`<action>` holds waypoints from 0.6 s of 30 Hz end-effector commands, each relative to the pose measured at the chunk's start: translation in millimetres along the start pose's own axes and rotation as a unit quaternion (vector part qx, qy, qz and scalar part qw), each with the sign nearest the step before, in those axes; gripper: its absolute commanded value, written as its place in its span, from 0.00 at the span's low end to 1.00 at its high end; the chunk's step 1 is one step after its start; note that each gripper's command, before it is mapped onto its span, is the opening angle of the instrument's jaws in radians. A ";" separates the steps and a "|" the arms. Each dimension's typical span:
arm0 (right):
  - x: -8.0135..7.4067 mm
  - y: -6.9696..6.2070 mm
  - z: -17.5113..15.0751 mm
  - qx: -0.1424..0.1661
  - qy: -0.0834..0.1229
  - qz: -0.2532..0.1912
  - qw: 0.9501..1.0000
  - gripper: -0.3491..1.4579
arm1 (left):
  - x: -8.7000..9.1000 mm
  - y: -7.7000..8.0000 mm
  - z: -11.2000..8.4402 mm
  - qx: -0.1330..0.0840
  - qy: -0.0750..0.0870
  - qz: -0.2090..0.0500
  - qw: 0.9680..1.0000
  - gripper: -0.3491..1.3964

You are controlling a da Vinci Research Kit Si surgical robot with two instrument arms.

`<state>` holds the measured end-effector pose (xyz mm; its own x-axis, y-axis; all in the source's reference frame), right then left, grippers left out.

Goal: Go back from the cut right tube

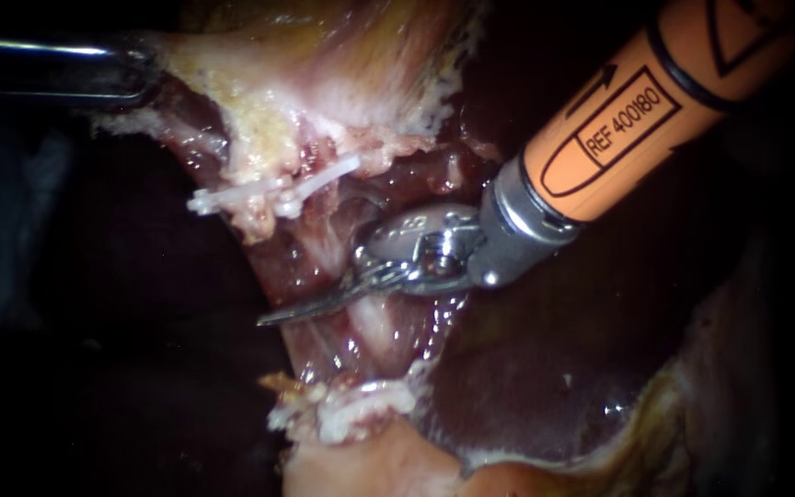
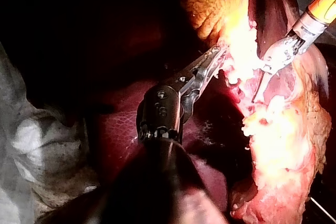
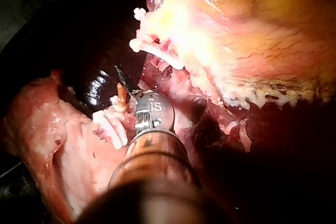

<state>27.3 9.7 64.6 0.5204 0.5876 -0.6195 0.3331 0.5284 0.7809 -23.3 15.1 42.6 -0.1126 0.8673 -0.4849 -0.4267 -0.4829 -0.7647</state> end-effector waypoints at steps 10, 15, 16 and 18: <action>-0.3 -0.6 -0.6 -0.109 0.043 -0.009 0.993 0.96 | -0.1 0.0 0.0 0.000 0.000 0.000 1.000 0.00; -0.3 -0.9 -1.0 -0.135 0.051 -0.005 0.989 0.98 | -0.1 -0.1 0.0 0.000 0.000 0.000 1.000 0.00; -0.4 -1.2 -1.3 -0.140 0.054 -0.002 0.989 0.98 | -0.1 -0.1 0.0 0.000 0.000 0.000 1.000 0.00; -0.8 -2.2 -2.2 -0.158 0.057 -0.006 0.986 0.98 | -0.1 -0.1 0.0 0.000 0.000 0.000 1.000 0.00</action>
<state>23.8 9.3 62.9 0.4193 0.6385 -0.6454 0.0478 0.6944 0.7180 -23.2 15.1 42.7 -0.1129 0.8669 -0.4856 -0.4276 -0.4836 -0.7638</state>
